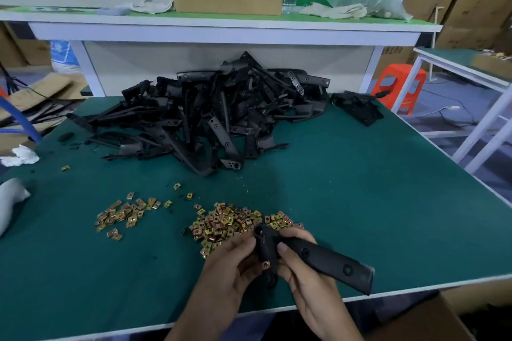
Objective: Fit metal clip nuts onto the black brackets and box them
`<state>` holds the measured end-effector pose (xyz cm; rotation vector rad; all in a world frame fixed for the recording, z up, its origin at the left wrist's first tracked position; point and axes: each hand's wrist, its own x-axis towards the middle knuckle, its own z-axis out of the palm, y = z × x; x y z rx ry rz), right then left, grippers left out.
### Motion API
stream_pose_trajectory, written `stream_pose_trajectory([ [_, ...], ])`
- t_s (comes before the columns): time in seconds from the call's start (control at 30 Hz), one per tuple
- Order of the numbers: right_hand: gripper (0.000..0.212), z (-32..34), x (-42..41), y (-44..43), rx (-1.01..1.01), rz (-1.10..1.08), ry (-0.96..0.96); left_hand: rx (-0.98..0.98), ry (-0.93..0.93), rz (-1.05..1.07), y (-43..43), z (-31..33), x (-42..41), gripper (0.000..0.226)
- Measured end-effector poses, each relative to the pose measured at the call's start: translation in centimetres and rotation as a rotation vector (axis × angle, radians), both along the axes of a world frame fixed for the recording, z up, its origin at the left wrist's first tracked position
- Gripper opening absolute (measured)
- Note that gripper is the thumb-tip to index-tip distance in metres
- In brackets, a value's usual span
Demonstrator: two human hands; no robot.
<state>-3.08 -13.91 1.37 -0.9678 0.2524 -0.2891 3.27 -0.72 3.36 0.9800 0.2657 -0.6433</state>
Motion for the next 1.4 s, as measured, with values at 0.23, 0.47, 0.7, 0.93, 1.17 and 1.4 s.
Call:
stream_pose_trajectory([
  [0.23, 0.018, -0.1, -0.2, 0.2, -0.015, -0.008, 0.018, 0.022, -0.032, -0.054, 0.4, 0.0, 0.0, 0.019],
  [0.47, 0.015, 0.6, -0.4, 0.3, -0.012, 0.051, 0.044, 0.102, -0.094, -0.178, 1.7, 0.0, 0.6, 0.040],
  [0.7, 0.017, 1.0, -0.5, 0.2, -0.066, 0.096, 0.071, 0.139, -0.110, -0.224, 1.7, 0.4, 1.0, 0.051],
  [0.93, 0.031, 1.3, -2.5, 0.2, -0.008, 0.070, 0.143, 0.294, -0.208, -0.299, 1.7, 0.1, 0.3, 0.049],
  [1.17, 0.052, 0.5, -11.9, -4.2, 0.161, -0.151, 0.201, 0.462, -0.376, -0.674, -1.6, -0.5, -1.9, 0.037],
  [1.4, 0.016, 0.3, -22.1, -15.3, 0.474, -0.973, 0.237, 0.506, -0.492, -0.816, -3.7, -0.1, -3.7, 0.021],
])
